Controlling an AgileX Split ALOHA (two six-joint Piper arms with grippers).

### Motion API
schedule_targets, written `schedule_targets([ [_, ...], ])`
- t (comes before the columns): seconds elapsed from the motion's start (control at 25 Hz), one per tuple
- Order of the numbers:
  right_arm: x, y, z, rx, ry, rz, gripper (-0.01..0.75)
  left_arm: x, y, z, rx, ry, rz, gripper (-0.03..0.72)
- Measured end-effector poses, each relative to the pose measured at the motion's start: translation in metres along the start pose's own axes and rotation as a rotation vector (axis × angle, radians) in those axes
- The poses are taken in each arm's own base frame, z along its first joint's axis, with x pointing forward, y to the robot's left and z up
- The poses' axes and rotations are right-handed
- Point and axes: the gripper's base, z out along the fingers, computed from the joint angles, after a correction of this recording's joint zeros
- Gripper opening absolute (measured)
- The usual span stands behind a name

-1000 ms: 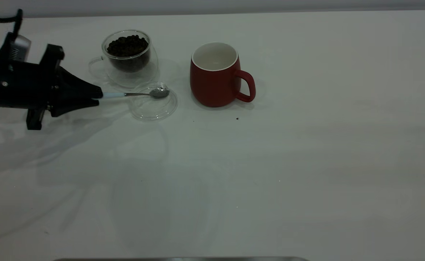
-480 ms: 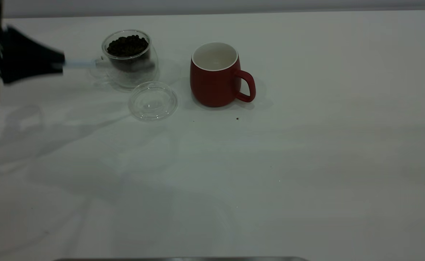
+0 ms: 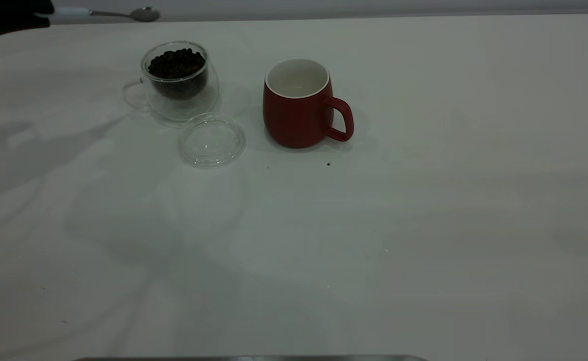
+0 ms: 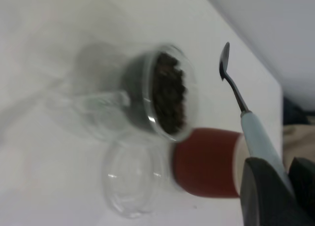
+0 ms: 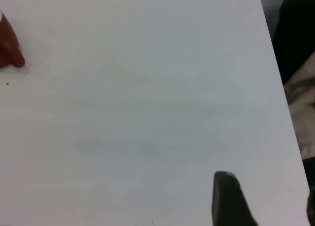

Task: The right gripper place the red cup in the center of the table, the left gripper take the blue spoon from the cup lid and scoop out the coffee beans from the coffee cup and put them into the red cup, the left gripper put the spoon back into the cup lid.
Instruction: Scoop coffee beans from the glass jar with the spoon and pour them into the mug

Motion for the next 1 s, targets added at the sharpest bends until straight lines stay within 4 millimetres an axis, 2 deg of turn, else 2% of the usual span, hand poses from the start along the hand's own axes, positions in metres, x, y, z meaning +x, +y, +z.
schedule_targets([
  [0.52, 0.000, 0.000, 0.000, 0.000, 0.000, 0.000, 0.412, 0.016, 0.039, 0.024, -0.026, 0.072, -0.021, 0.124],
  [1.0, 0.000, 0.000, 0.000, 0.000, 0.000, 0.000, 0.412, 0.026, 0.053, 0.036, 0.019, 0.103, -0.091, 0.124],
])
